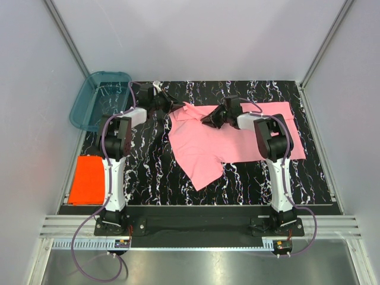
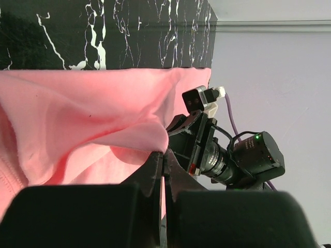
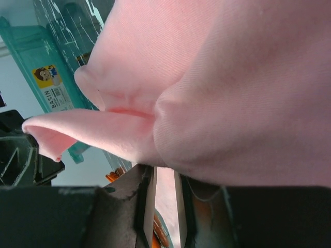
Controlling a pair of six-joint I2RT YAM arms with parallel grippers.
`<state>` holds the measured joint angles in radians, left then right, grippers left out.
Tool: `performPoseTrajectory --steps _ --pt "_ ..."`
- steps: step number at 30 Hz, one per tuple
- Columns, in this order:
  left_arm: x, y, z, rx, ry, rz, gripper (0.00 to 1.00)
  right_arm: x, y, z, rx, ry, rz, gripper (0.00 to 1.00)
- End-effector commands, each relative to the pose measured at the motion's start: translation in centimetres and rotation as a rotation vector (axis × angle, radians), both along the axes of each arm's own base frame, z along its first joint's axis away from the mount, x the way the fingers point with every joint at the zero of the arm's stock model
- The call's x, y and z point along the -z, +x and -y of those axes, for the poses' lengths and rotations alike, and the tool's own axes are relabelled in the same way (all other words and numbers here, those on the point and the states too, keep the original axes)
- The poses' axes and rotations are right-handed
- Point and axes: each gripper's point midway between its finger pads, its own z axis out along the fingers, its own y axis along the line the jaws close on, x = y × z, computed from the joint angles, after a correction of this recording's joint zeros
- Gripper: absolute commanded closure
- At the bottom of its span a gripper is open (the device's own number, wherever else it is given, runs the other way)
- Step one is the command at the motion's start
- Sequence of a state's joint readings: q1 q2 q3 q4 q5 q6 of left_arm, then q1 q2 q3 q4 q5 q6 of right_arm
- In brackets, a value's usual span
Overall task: Fold and stack the t-shirts
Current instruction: Fold the tshirt
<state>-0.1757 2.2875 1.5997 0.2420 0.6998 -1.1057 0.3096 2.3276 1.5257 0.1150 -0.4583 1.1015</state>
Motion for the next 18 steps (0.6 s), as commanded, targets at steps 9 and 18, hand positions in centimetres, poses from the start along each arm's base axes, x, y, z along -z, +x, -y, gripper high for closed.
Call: performPoseTrajectory --steps 9,18 --pt "-2.5 -0.3 -0.1 0.013 -0.028 0.073 1.0 0.4 0.7 1.1 0.077 -0.155 -0.081 0.7" --pt "-2.6 -0.2 0.0 0.006 -0.041 0.08 1.0 -3.4 0.1 0.1 -0.03 -0.298 0.054 0.71"
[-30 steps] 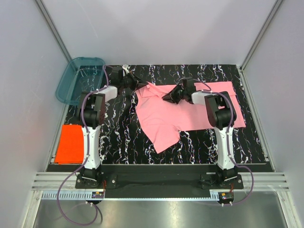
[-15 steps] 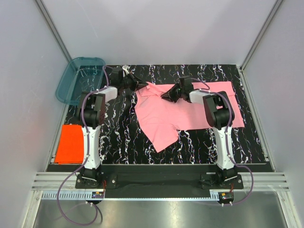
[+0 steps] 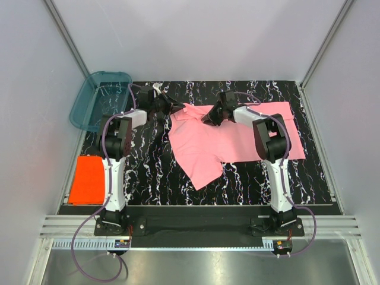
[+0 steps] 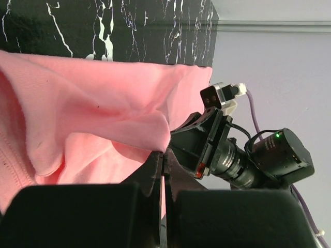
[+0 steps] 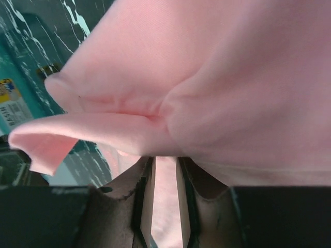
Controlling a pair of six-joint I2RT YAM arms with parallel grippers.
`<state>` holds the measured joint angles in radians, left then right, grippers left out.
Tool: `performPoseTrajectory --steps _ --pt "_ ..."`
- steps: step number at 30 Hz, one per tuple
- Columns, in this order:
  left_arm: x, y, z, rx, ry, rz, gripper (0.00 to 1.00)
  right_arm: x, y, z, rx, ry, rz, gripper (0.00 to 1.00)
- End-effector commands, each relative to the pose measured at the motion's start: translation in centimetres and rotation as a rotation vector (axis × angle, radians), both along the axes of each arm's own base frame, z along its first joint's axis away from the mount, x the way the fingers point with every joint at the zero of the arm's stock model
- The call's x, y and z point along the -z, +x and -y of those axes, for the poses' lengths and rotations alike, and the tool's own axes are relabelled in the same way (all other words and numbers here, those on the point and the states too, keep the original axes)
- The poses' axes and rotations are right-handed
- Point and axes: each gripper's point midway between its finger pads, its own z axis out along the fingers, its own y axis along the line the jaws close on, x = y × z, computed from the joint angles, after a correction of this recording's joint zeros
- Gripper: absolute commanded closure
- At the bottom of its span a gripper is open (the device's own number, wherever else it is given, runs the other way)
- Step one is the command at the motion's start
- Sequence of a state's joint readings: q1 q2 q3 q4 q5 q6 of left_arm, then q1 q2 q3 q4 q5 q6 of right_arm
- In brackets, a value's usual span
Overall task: Fold and stack the t-shirts
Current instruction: Fold the tshirt
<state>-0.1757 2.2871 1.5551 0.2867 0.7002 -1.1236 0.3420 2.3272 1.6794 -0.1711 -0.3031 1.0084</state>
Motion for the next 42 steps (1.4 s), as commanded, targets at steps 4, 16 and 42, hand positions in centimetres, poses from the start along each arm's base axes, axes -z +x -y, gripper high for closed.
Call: performPoseTrajectory --steps 4,16,42 --pt "-3.5 0.3 0.2 0.012 -0.037 0.093 1.0 -3.5 -0.2 -0.6 -0.096 -0.157 0.111 0.73" --pt "-3.8 0.1 0.1 0.012 -0.048 0.101 1.0 -4.0 0.9 -1.0 -0.182 -0.322 0.187 0.78" --pt "-3.6 0.1 0.3 0.017 -0.059 0.1 1.0 0.5 0.0 -1.6 -0.257 -0.397 0.116 0.71"
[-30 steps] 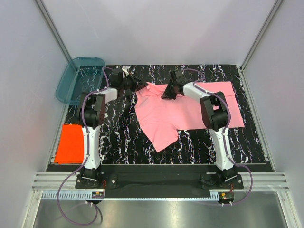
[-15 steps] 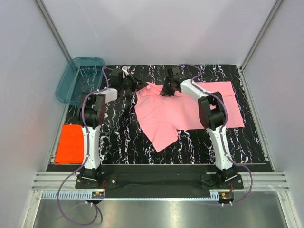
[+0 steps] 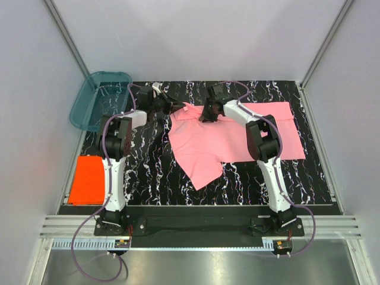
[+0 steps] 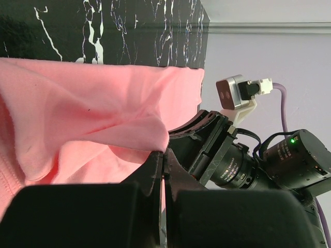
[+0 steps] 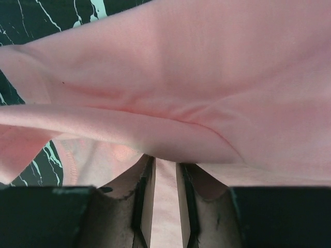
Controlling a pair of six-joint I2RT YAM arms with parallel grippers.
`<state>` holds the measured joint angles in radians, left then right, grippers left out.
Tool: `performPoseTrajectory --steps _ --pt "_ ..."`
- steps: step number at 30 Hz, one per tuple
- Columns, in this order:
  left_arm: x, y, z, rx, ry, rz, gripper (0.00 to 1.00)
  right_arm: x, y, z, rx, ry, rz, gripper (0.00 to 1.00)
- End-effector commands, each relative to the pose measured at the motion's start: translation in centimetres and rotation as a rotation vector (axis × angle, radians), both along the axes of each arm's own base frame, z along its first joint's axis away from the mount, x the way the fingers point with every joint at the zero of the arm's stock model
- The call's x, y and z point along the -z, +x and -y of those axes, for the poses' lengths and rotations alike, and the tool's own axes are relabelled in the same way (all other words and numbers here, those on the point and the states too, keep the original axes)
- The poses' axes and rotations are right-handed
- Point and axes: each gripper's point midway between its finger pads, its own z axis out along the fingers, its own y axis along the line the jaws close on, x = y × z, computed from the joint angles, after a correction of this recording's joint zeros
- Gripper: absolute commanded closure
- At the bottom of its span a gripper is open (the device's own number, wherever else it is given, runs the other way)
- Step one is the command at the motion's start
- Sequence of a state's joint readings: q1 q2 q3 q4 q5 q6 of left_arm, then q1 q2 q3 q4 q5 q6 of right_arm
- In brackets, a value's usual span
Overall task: Fold and stack the t-shirts
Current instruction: Fold the tshirt
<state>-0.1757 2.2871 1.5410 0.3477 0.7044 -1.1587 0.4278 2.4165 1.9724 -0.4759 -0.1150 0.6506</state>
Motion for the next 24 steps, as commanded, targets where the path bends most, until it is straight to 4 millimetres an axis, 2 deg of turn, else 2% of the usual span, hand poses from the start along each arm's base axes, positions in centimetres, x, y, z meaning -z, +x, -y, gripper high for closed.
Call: performPoseTrajectory --steps 1,6,10,14,19,24 --pt "-2.9 -0.1 0.1 0.02 -0.027 0.078 1.0 0.6 -0.3 -0.5 -0.028 -0.053 0.003 0.71" --pt "-2.8 -0.2 0.1 0.021 -0.029 0.076 1.0 1.9 -0.8 -0.3 -0.036 -0.083 -0.025 0.71" --pt "-2.8 -0.3 0.0 0.022 -0.026 0.075 1.0 2.2 -0.8 -0.3 -0.052 -0.107 -0.03 0.78" --pt "-2.6 -0.5 0.0 0.024 -0.025 0.071 1.0 0.9 -0.2 -0.4 -0.058 -0.108 0.002 0.89" --pt "-2.6 -0.6 0.1 0.023 -0.024 0.07 1.0 -2.1 0.9 -0.9 -0.078 -0.095 0.071 1.0" --pt "-2.8 -0.6 0.1 0.025 -0.022 0.072 1.0 -4.4 1.2 -1.1 -0.079 -0.075 0.108 1.0"
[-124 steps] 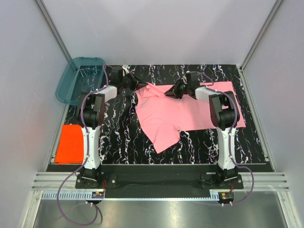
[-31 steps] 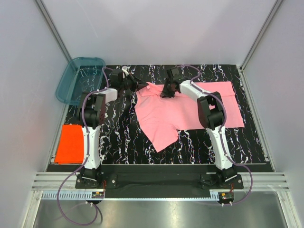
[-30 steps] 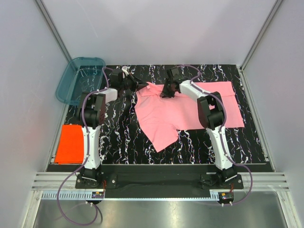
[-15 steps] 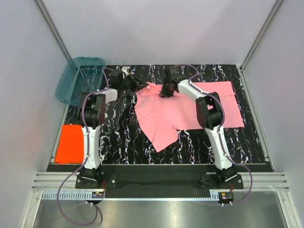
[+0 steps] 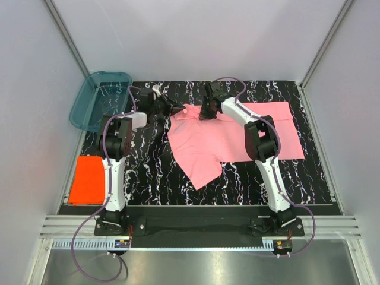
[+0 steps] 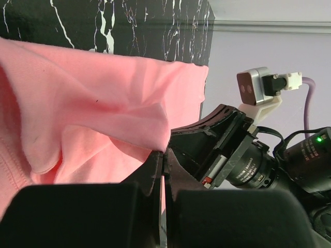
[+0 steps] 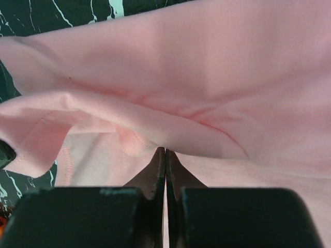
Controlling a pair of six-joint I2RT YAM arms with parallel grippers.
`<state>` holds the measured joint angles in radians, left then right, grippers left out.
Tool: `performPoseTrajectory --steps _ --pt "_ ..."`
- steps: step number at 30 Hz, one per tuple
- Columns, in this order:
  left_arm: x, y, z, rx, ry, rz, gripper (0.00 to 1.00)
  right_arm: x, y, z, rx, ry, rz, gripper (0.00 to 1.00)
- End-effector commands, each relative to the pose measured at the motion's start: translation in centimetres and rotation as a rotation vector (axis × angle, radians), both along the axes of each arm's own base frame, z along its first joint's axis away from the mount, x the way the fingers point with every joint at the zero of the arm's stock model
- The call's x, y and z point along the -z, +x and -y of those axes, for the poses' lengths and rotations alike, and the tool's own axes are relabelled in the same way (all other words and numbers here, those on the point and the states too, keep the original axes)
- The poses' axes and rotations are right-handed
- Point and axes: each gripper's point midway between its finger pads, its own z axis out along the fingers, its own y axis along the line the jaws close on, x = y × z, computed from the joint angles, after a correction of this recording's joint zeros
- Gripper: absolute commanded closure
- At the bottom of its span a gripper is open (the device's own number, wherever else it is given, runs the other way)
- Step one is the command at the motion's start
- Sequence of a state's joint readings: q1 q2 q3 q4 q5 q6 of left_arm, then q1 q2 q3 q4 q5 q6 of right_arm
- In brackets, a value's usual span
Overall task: Fold and stack the t-shirts
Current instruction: Fold the tshirt
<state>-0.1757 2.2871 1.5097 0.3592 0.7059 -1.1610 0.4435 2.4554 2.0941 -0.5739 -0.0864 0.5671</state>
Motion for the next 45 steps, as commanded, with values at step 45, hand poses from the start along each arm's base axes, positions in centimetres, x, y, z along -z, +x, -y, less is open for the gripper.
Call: performPoseTrajectory --steps 45 --pt "-3.4 -0.7 0.2 0.031 -0.04 0.086 1.0 -0.4 0.1 -0.1 -0.112 -0.264 0.067 1.0"
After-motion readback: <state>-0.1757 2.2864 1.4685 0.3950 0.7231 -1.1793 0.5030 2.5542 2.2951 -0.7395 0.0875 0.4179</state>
